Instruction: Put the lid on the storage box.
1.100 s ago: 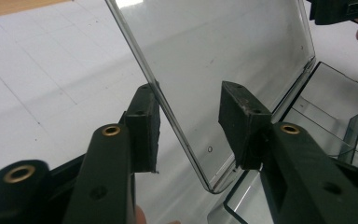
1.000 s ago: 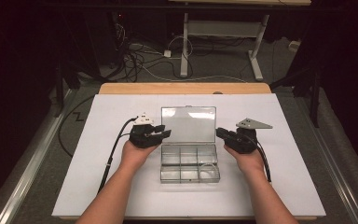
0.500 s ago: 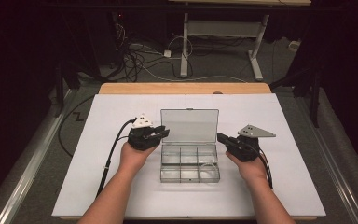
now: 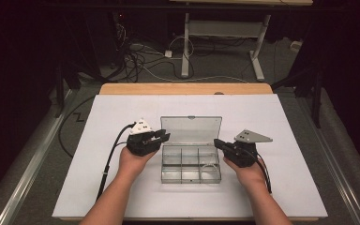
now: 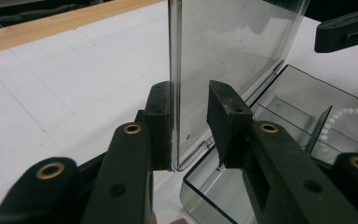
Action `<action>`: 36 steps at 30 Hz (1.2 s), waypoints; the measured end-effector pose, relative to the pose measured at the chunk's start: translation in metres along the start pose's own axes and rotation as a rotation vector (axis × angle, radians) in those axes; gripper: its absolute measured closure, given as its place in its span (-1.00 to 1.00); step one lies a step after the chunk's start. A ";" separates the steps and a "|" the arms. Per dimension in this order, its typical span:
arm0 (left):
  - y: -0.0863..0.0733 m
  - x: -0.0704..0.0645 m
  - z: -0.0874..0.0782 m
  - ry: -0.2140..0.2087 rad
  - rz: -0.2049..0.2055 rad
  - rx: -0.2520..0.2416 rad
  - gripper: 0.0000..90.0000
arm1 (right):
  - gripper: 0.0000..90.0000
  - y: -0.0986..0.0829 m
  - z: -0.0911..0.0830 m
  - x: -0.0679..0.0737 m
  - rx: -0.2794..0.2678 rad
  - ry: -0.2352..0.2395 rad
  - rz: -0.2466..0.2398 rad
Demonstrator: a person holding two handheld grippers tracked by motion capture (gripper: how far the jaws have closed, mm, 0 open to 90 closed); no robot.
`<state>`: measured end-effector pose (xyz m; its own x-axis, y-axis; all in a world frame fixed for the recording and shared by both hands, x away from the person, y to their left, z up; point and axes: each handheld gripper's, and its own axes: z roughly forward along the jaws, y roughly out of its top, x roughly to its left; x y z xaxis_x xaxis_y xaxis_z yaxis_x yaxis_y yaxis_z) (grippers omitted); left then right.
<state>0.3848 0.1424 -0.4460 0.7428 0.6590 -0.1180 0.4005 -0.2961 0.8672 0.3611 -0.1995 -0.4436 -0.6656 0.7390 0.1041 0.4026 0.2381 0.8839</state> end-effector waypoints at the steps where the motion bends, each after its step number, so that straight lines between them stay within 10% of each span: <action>1: 0.000 -0.001 -0.001 0.004 0.004 0.001 0.52 | 1.00 0.000 0.000 0.001 0.000 0.004 -0.001; 36: -0.010 -0.019 -0.013 -0.024 0.010 0.040 0.26 | 1.00 -0.006 -0.010 0.013 0.007 0.031 -0.006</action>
<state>0.3599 0.1419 -0.4467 0.7592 0.6394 -0.1219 0.4142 -0.3302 0.8482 0.3438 -0.1981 -0.4426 -0.6873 0.7175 0.1131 0.4028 0.2470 0.8813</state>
